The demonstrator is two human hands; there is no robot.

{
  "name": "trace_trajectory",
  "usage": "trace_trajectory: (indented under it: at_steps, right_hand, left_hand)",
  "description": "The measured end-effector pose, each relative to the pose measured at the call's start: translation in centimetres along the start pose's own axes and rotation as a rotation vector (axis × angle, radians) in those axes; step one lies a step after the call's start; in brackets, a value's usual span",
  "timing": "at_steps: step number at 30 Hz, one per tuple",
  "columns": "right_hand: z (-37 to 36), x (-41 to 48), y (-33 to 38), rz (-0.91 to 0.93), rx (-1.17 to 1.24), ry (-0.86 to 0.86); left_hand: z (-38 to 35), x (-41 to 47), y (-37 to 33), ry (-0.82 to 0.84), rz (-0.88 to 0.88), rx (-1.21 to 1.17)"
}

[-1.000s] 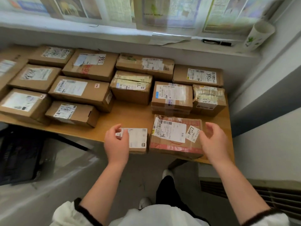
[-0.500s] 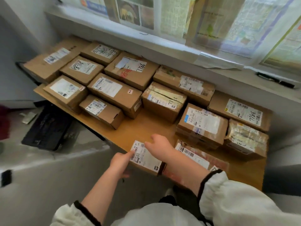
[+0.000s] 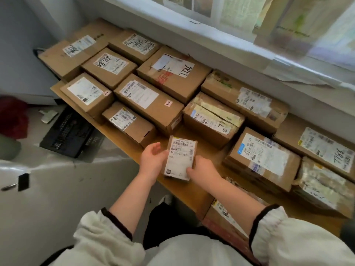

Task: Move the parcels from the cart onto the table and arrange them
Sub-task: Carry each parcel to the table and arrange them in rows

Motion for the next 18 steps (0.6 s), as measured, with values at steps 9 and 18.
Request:
trace_trajectory:
  at_steps: [9,18]
  right_hand:
    - [-1.1,2.0,-0.2,-0.167,0.348,-0.153]
    - [-0.5,3.3,-0.1,-0.239,0.515,-0.31]
  left_hand:
    - [-0.1,4.0,0.6,0.235,0.041,0.282]
    - [0.0,6.5,0.0,0.148,0.038,0.202]
Point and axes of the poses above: each hand's wrist, its own x-axis towards the middle knuckle, its own z-axis out of the back of the hand, y = z × x, the point moved 9 cm from there along x, towards the middle knuckle, and after that the axes turned 3 degrees about z, right-handed, at the moved point
